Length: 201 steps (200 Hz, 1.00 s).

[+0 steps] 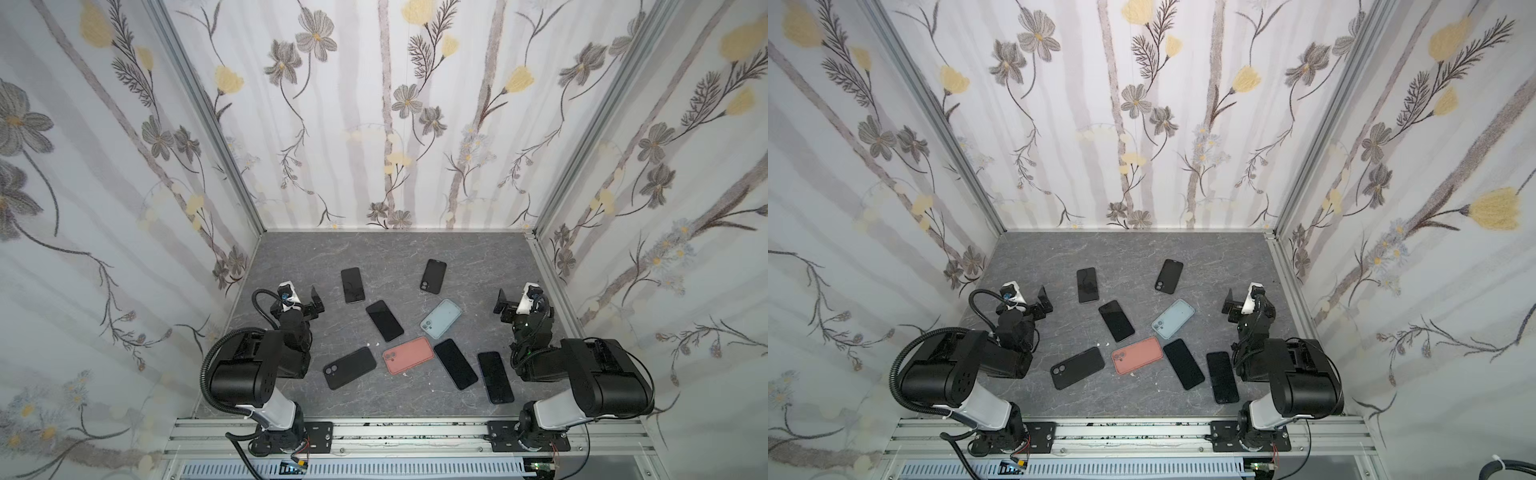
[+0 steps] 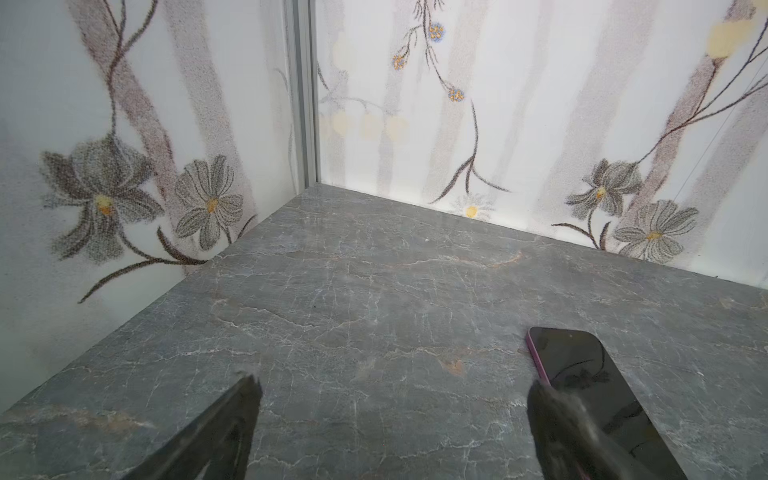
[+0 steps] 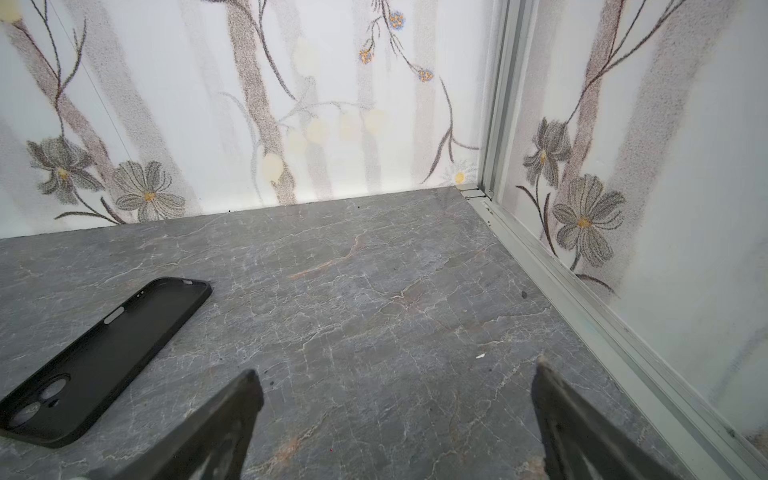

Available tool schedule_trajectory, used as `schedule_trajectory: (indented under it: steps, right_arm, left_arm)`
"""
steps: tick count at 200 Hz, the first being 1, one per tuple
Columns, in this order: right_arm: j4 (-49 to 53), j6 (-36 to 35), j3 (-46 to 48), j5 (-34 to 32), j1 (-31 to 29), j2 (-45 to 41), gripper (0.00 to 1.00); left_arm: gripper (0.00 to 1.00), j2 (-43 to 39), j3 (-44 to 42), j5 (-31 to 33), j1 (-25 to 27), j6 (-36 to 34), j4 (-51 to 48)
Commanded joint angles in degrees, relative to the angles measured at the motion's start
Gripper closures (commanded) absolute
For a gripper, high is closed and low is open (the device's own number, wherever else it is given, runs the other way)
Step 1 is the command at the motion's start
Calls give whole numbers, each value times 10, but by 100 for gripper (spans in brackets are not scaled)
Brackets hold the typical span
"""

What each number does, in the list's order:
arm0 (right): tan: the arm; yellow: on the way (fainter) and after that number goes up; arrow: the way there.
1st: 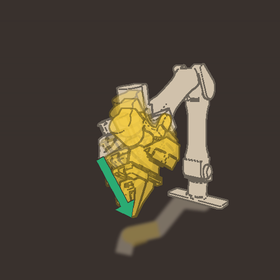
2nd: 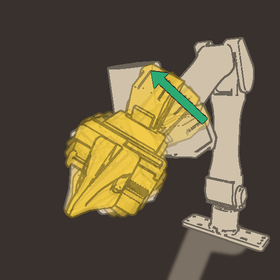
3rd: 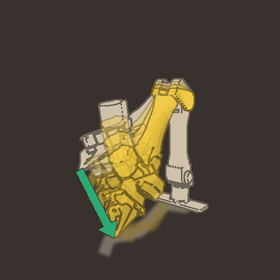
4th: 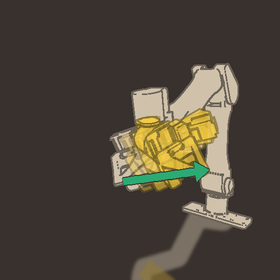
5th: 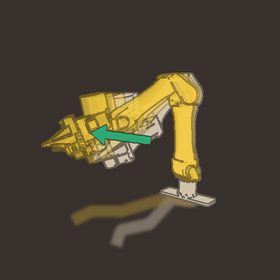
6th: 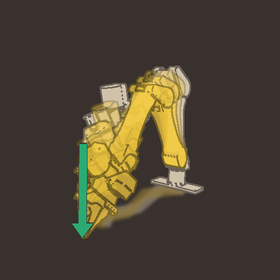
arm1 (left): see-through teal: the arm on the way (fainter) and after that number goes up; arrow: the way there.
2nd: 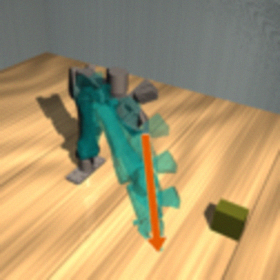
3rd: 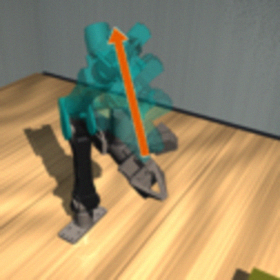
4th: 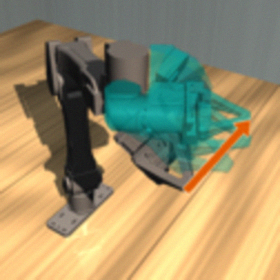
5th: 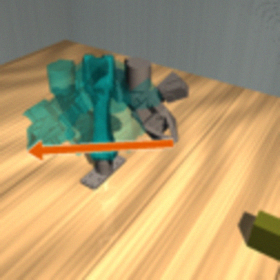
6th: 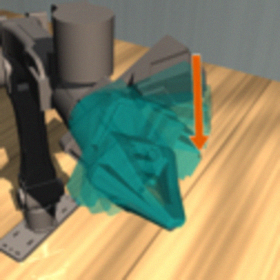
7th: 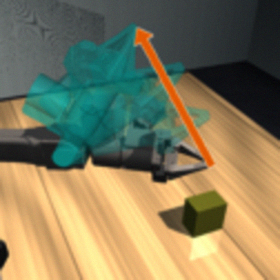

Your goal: Put the phone into the phone case

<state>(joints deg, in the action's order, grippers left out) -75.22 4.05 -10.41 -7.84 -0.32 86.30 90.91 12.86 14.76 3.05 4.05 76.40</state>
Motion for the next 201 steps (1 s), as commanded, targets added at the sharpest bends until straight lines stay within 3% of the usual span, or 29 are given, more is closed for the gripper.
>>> schedule_trajectory:
  steps: [1, 158, 172, 201]
  right_arm:
    - [-19, 0, 1, -1, -1, 0, 0]
    - [-24, 1, 3, 0, 0, -1, 1]
    - [-8, -1, 4, 2, -1, -28, 1]
    - [119, -3, -13, -6, -2, -144, 0]
  left_arm:
    - [0, 1, 3, -3, -1, -2, 17]
    - [0, -1, 1, 0, -1, 0, 20]
    - [0, -34, -7, 22, 0, 6, 11]
    - [0, -160, 17, 51, 1, 23, -137]
